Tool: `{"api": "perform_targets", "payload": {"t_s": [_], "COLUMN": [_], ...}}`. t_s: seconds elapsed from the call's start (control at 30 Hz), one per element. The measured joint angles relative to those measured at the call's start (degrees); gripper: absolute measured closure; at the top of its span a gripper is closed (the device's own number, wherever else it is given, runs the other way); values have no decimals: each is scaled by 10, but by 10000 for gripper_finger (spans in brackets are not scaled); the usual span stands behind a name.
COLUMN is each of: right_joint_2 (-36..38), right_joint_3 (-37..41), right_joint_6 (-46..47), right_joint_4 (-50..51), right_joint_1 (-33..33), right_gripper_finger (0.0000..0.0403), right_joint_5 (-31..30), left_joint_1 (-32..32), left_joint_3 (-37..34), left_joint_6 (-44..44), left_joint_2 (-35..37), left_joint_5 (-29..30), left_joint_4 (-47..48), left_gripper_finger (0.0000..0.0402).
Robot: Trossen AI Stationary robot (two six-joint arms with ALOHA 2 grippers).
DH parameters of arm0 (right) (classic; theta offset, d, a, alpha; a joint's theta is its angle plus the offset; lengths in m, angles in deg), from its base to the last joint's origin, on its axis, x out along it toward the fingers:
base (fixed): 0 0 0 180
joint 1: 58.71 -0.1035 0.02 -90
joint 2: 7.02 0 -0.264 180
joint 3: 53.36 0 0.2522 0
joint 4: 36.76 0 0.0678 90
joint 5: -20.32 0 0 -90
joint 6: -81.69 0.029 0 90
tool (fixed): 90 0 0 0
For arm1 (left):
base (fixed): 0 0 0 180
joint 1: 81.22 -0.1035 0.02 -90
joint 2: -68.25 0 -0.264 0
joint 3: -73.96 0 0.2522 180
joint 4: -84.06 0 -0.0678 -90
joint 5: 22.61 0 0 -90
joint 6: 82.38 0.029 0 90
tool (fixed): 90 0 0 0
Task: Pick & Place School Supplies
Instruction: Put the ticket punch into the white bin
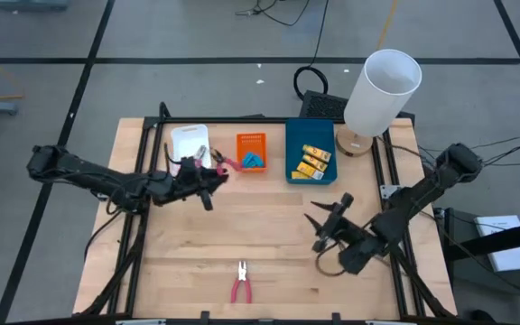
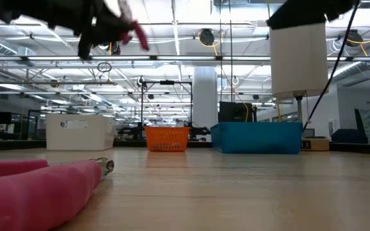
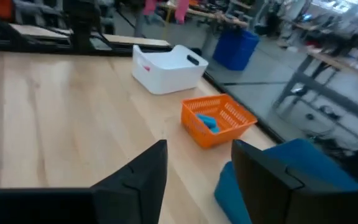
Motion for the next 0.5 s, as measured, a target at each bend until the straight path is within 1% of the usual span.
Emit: {"api": "perform_targets", "payload": {"t_s": [0.07, 0.17, 0.27, 0.37, 0.5], "right_joint_2": [39, 93, 143, 181, 209], "right_joint_3": [50, 121, 184, 243, 307], "right_joint_6": [-10, -35, -72, -128, -193], "right_joint_4": [-55, -146, -242, -351, -495], "right_joint_1": [0, 4, 5, 4, 5], "right_gripper_finger": [236, 238, 238, 239, 243], "right_joint_5": [16, 57, 85, 106, 142], "left_joint_1": [-17, -46, -75, -99, -122], "left_joint_3": [-38, -97, -145, -185, -224], "left_joint_6": [-31, -79, -125, -162, -190], "left_joint_2": [23, 60, 93, 121, 147], "left_joint_5": [5, 20, 26, 26, 34], "left_joint_4": [-1, -1, -3, -3, -2], "left_gripper_finger": [316, 316, 316, 316, 316]}}
